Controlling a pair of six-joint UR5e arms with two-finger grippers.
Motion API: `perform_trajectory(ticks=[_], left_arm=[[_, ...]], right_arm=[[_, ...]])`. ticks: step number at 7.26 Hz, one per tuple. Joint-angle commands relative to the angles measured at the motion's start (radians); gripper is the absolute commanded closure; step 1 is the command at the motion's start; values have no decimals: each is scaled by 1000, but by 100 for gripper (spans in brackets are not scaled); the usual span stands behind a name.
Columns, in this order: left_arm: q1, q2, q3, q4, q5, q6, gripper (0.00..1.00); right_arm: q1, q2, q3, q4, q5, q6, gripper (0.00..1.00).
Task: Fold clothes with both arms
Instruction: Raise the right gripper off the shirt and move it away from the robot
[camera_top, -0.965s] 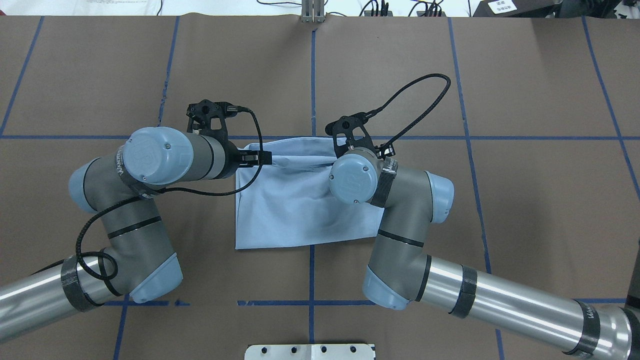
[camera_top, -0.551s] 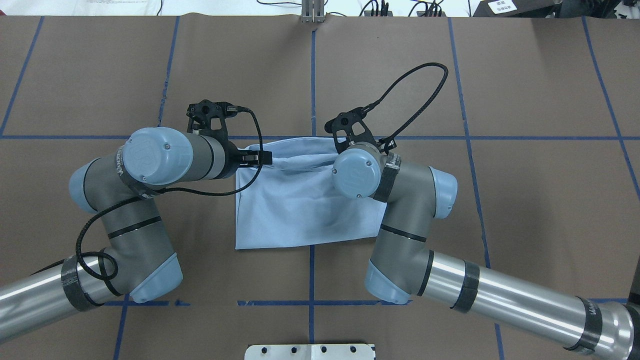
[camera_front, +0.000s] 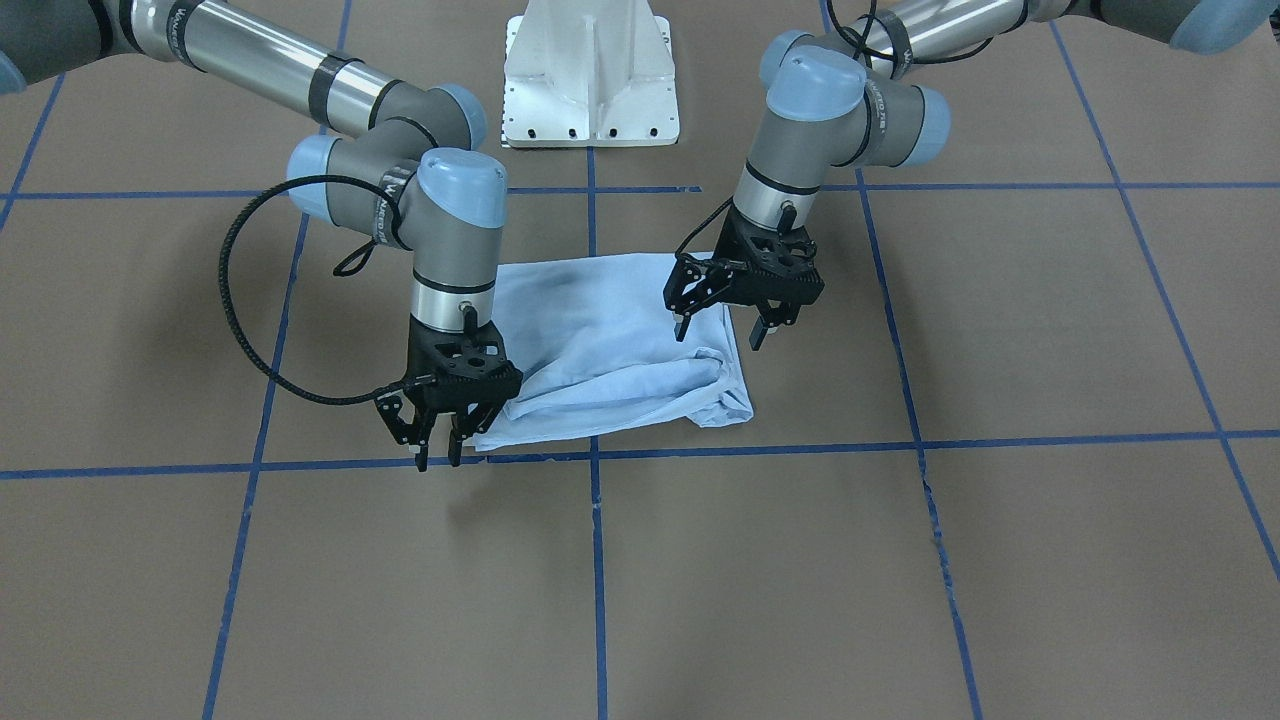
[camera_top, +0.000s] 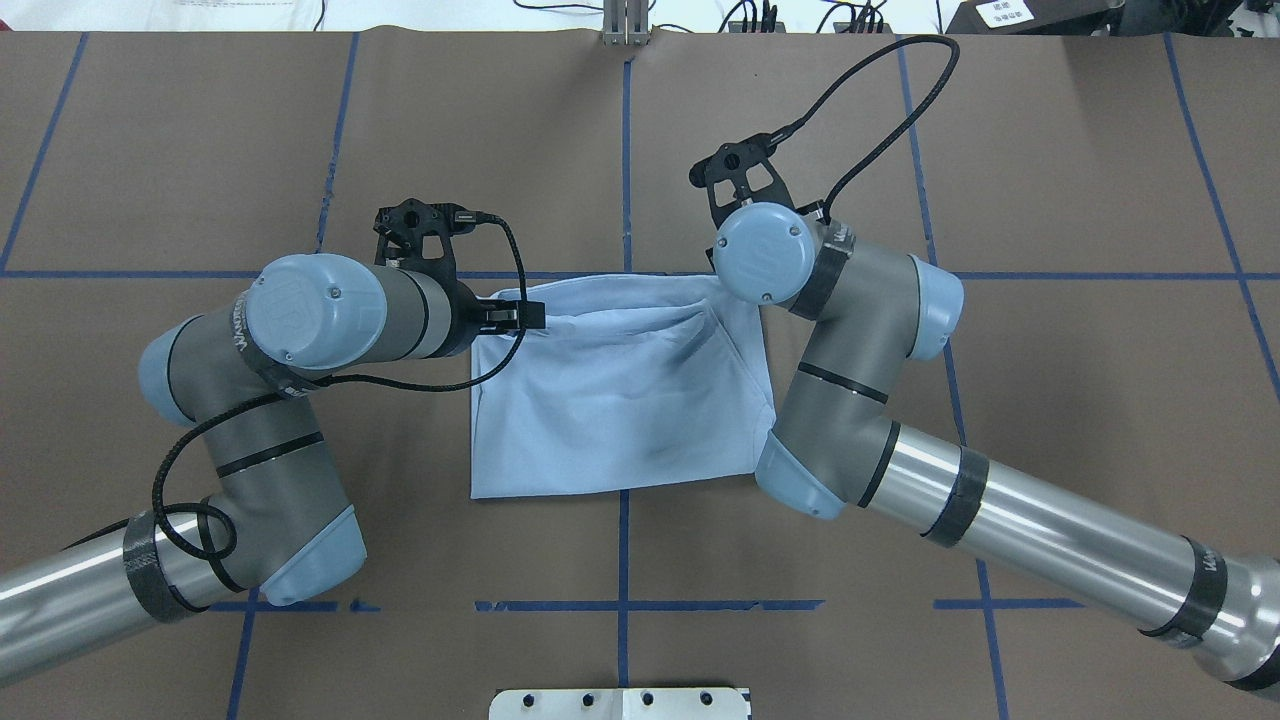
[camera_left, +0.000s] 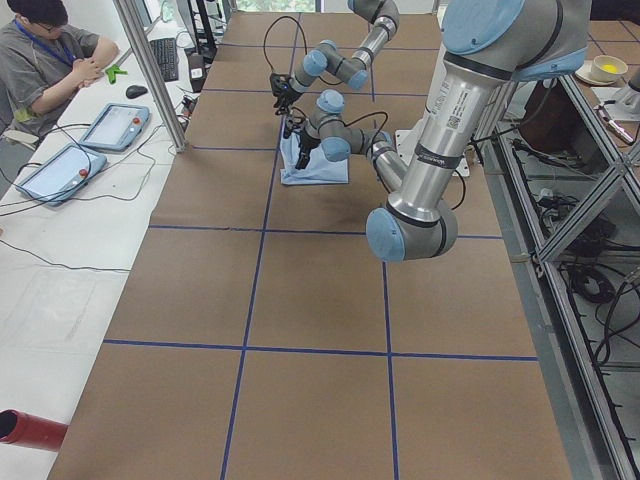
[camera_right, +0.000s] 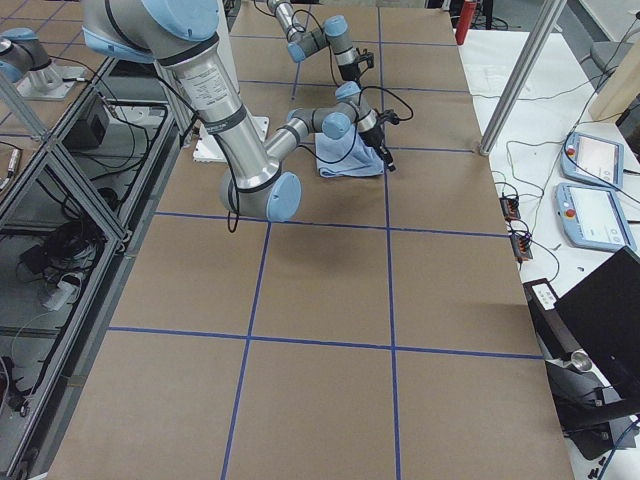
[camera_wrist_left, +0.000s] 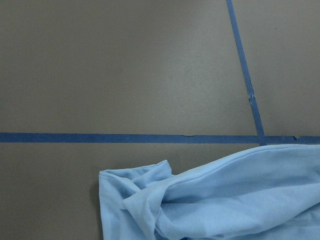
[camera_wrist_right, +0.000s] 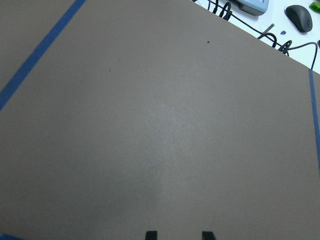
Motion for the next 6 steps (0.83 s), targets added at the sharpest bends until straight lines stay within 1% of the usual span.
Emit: perform_trajectory(ticks=[1, 2, 3, 4, 5, 6], left_arm=[[24, -6, 31, 11, 2, 0, 0], [41, -13, 77, 11, 9, -2, 0], [43, -18, 110, 6, 12, 0, 0], [45, -23, 112, 8, 11, 2, 0], [45, -24, 110, 8, 11, 2, 0], [45, -33, 121, 12, 11, 3, 0]], right_arm=[[63, 11, 5, 55, 152, 48, 58], [64, 12, 5, 55, 157, 82, 56], [65, 14, 7, 55, 168, 93, 49], [65, 14, 8, 55, 171, 128, 48], [65, 14, 8, 55, 171, 133, 37], [67, 14, 8, 54, 171, 140, 0]])
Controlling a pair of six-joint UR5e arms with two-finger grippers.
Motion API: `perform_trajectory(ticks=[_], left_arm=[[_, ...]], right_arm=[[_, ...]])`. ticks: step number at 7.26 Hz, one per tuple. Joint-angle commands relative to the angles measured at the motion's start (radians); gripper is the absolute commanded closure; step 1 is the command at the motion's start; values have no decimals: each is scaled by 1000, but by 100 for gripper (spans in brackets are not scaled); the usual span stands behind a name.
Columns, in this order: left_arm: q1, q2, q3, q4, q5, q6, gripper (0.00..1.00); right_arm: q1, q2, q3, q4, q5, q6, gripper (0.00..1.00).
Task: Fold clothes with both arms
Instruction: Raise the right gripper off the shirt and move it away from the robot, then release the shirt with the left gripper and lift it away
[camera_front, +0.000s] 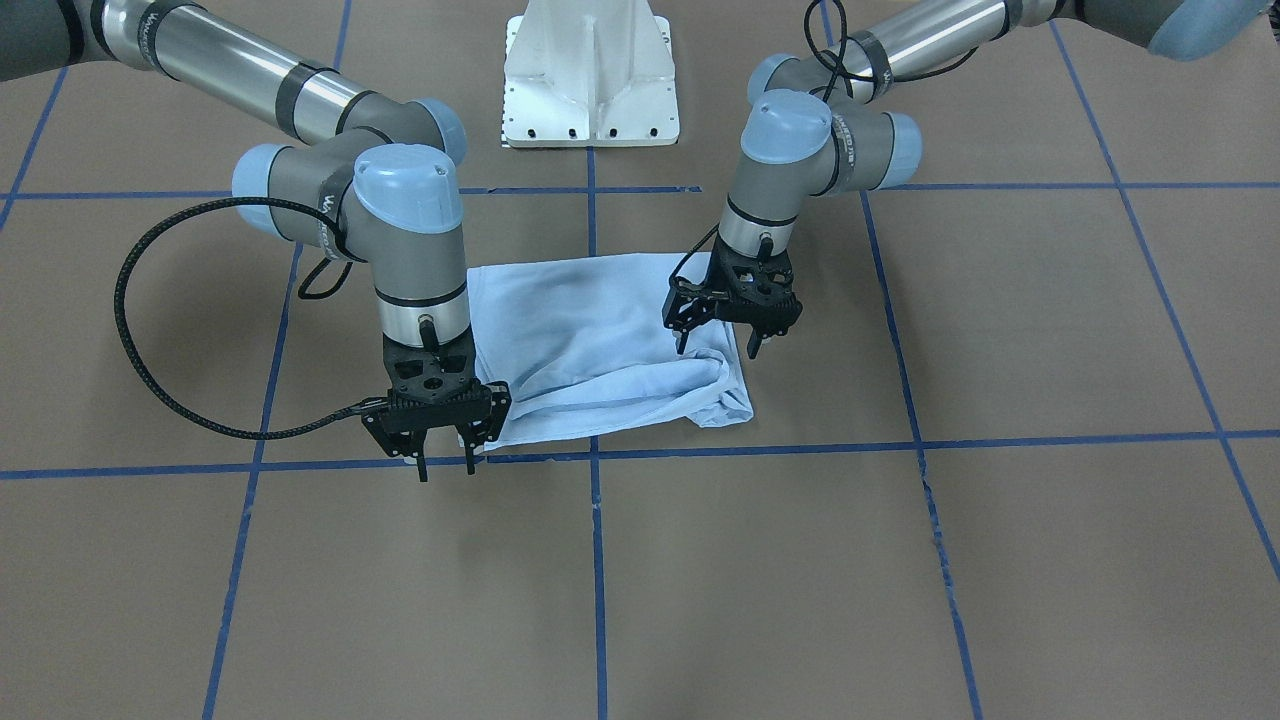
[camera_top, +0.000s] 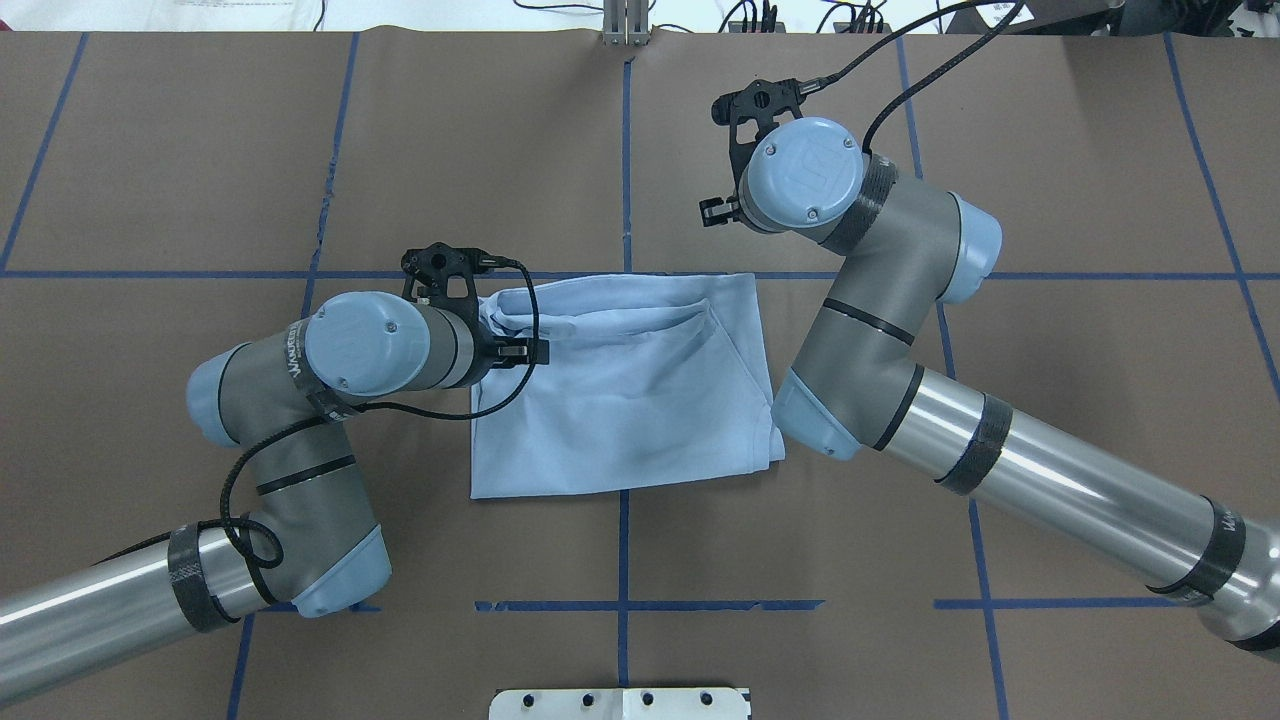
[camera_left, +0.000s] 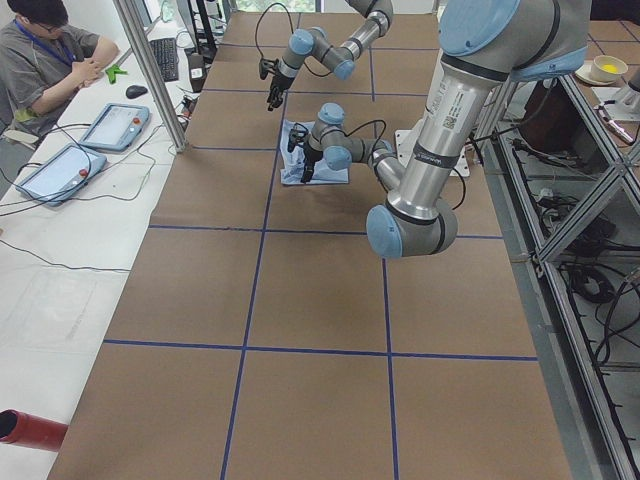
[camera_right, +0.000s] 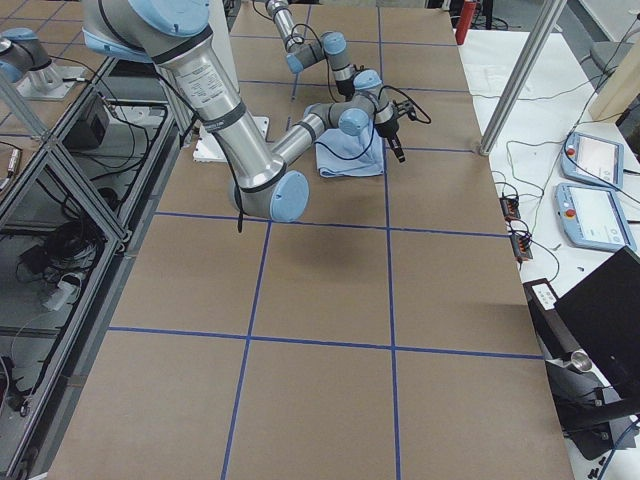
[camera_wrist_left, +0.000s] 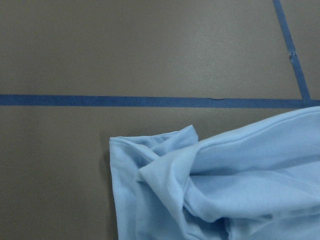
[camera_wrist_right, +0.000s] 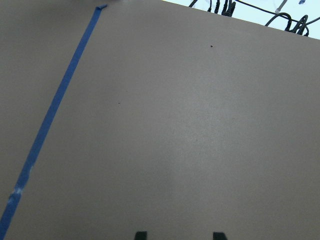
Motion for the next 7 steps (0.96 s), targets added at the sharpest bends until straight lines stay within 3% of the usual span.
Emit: perform_trajectory(ticks=[1, 5, 7], left_arm=[[-2, -25, 43, 4, 2, 1, 0], [-126, -93, 216, -10, 2, 49, 0], [-175, -94, 242, -16, -1, 122, 0]], right_arm=[[1, 0, 0, -1, 1, 11, 0], [3, -3, 0, 0, 3, 13, 0], [3, -4, 2, 0, 3, 14, 0]])
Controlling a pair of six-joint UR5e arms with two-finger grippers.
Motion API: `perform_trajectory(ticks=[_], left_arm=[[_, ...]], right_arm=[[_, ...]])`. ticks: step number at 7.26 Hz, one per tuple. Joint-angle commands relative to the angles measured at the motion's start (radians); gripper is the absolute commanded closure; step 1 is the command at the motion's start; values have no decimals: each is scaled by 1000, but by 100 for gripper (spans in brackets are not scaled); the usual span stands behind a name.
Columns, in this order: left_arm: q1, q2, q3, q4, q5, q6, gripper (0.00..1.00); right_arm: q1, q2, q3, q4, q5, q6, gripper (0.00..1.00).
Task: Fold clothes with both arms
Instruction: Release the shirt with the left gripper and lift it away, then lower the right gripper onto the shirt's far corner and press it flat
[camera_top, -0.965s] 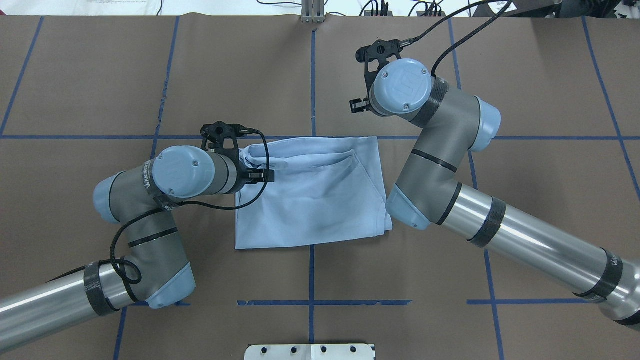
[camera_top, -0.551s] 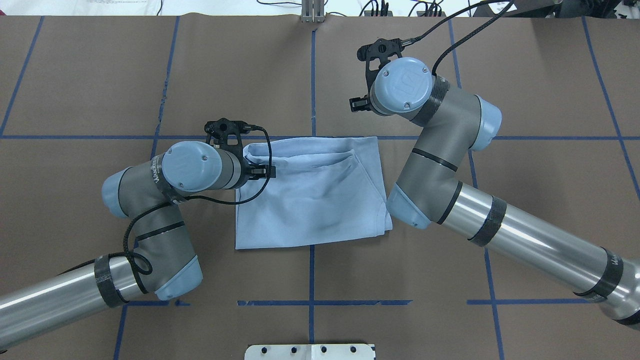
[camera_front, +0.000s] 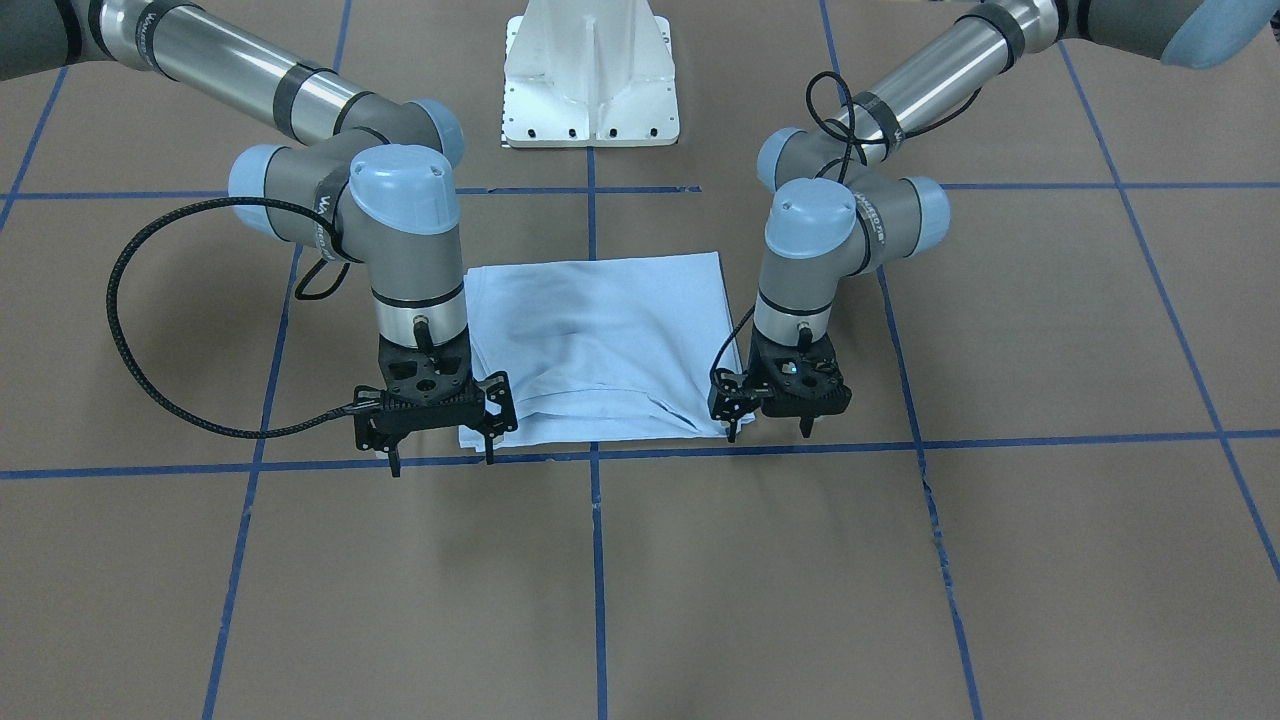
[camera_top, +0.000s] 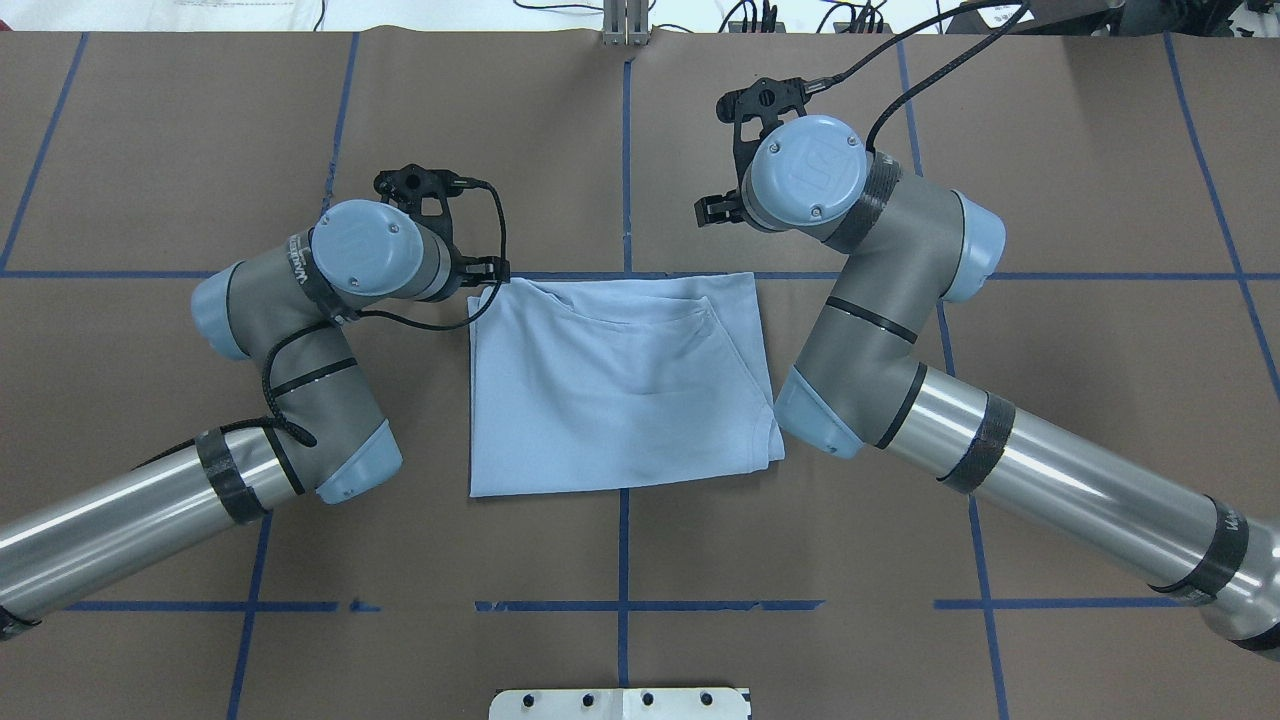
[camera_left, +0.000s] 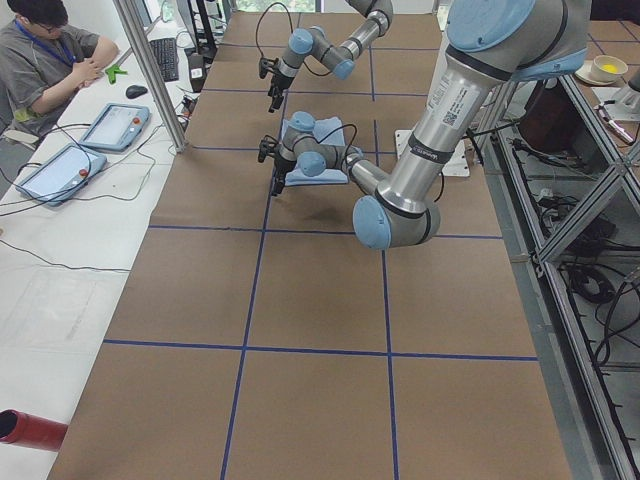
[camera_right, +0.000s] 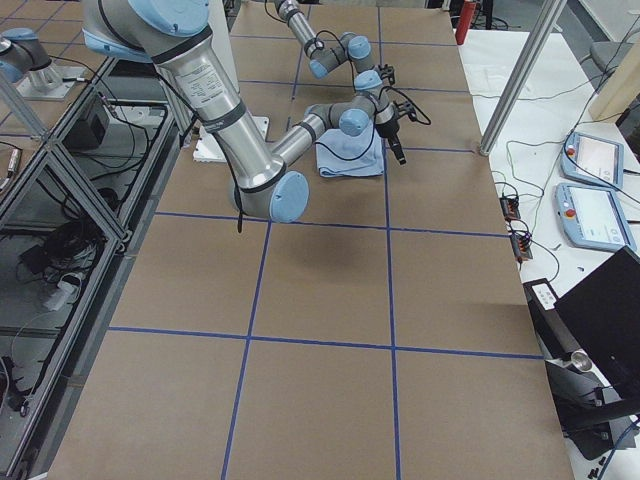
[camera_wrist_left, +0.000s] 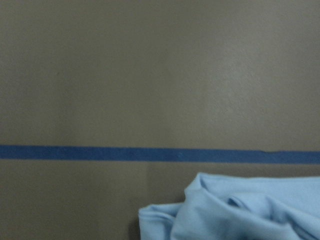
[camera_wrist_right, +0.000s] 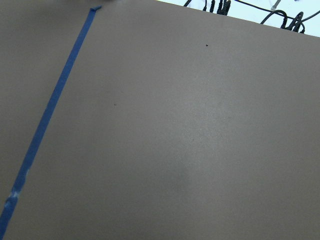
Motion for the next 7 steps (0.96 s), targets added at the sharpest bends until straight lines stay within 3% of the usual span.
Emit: perform_trajectory(ticks=[1, 2, 3, 5, 7], left_arm=[[-69, -4, 9, -76, -22, 74, 0], [-90, 5, -3, -138, -127, 134, 0], [-101, 15, -25, -146, -159, 137, 0], [-101, 22, -33, -148, -159, 137, 0], [-101, 26, -34, -149, -159, 136, 0]], right_arm=[[-3, 2, 5, 0, 0, 53, 0], [-44, 4, 22, -6, -1, 182, 0], [-82, 1, 57, -18, -6, 313, 1], [-183, 19, 68, -101, -117, 520, 21], [-215, 22, 50, -104, -139, 576, 39]])
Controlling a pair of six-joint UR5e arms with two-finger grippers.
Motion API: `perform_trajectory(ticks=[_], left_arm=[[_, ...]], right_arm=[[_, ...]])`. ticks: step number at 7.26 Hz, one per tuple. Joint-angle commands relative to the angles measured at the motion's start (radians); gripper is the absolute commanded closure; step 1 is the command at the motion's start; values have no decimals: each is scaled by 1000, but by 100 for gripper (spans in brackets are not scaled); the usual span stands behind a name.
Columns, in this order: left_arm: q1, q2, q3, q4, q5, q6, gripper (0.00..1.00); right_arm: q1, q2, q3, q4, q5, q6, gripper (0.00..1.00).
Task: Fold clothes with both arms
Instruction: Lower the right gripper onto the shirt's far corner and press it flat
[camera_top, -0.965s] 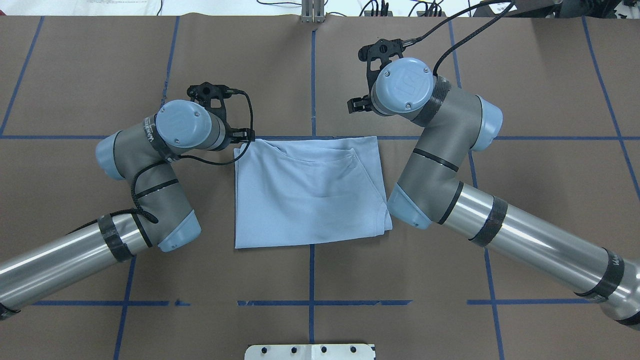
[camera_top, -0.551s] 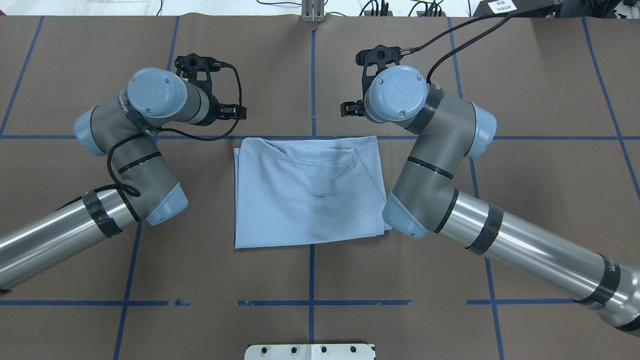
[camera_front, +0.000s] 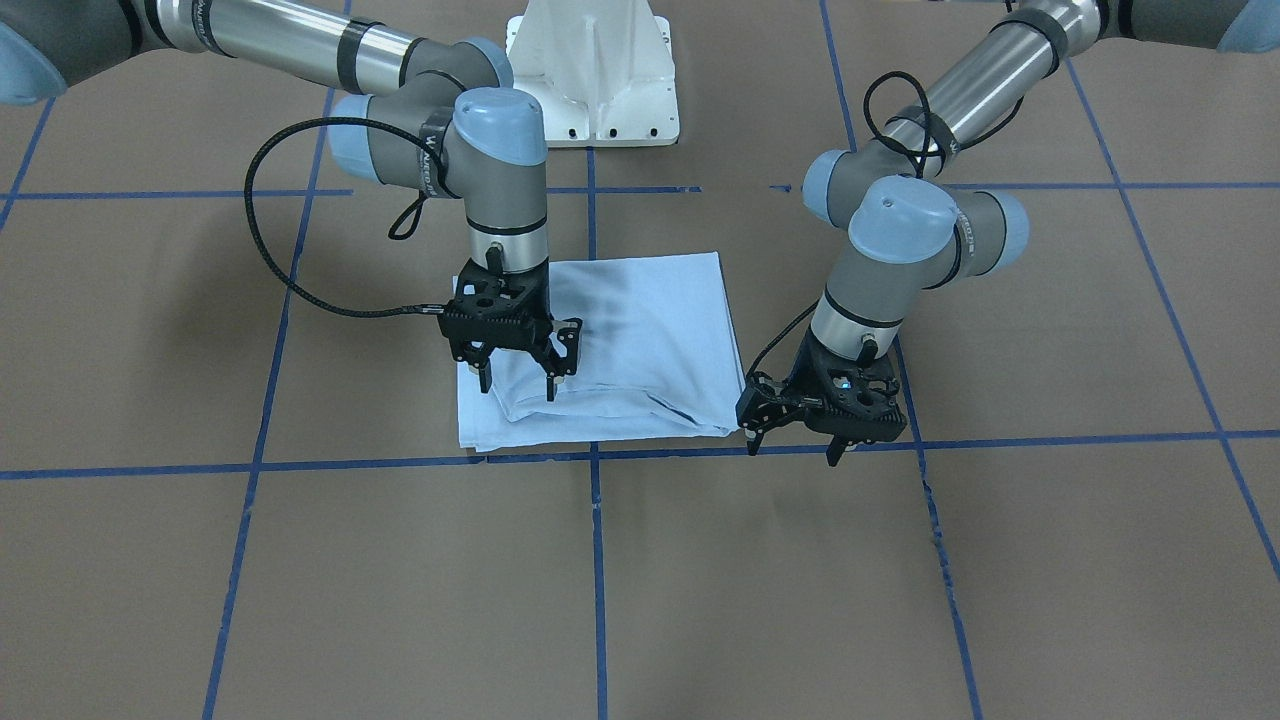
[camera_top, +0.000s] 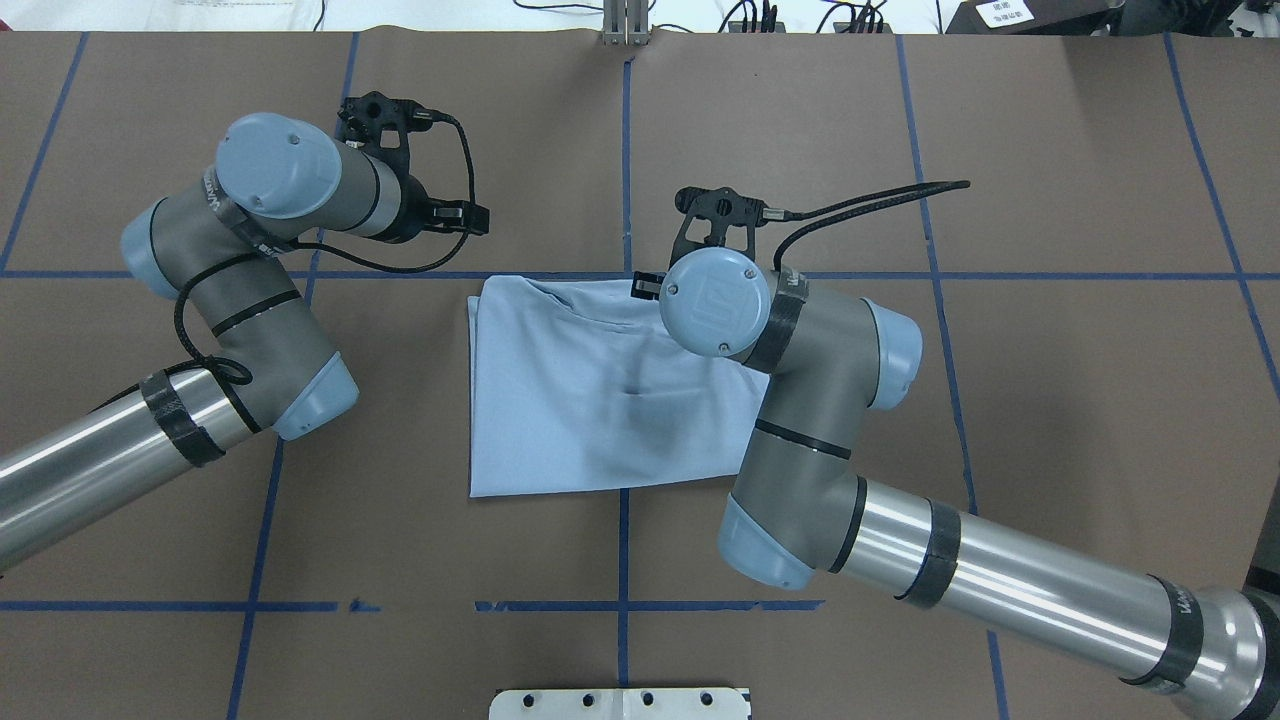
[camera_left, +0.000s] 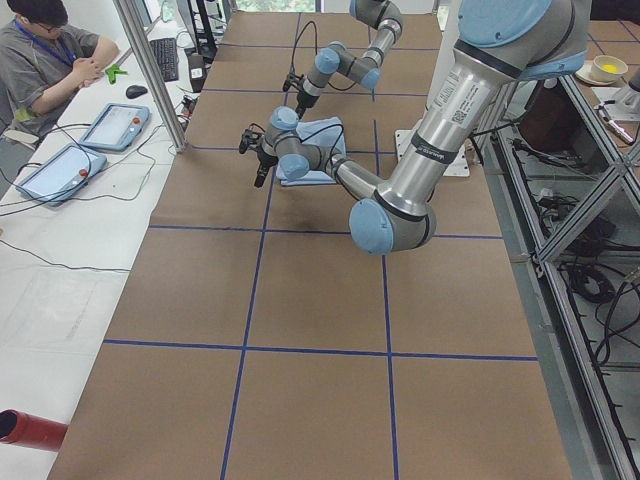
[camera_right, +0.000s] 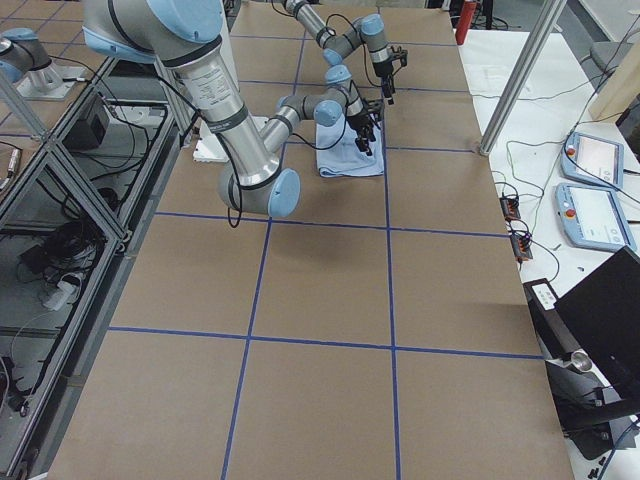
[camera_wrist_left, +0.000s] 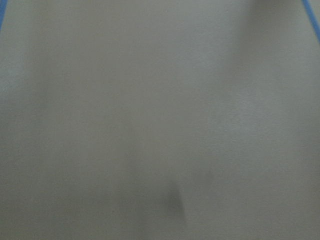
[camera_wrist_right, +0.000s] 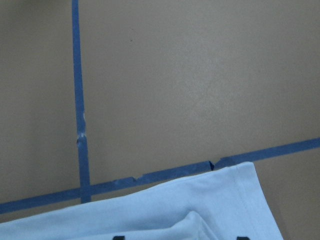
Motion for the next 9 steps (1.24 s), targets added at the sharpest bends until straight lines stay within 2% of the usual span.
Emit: perform_trajectory(ticks=[1, 5, 6, 9], left_arm=[[-1, 4, -8, -2, -1, -4, 0], [1, 7, -12, -2, -1, -4, 0], [1, 10, -12, -2, -1, -2, 0], [1, 12, -17, -2, -1, -5, 0]], right_arm=[[-26, 4, -27, -4, -43, 43, 42], [-25, 26, -99, -6, -89, 59, 52], [-25, 26, -99, -7, -92, 60, 58], [-25, 27, -112, -4, -95, 62, 88]])
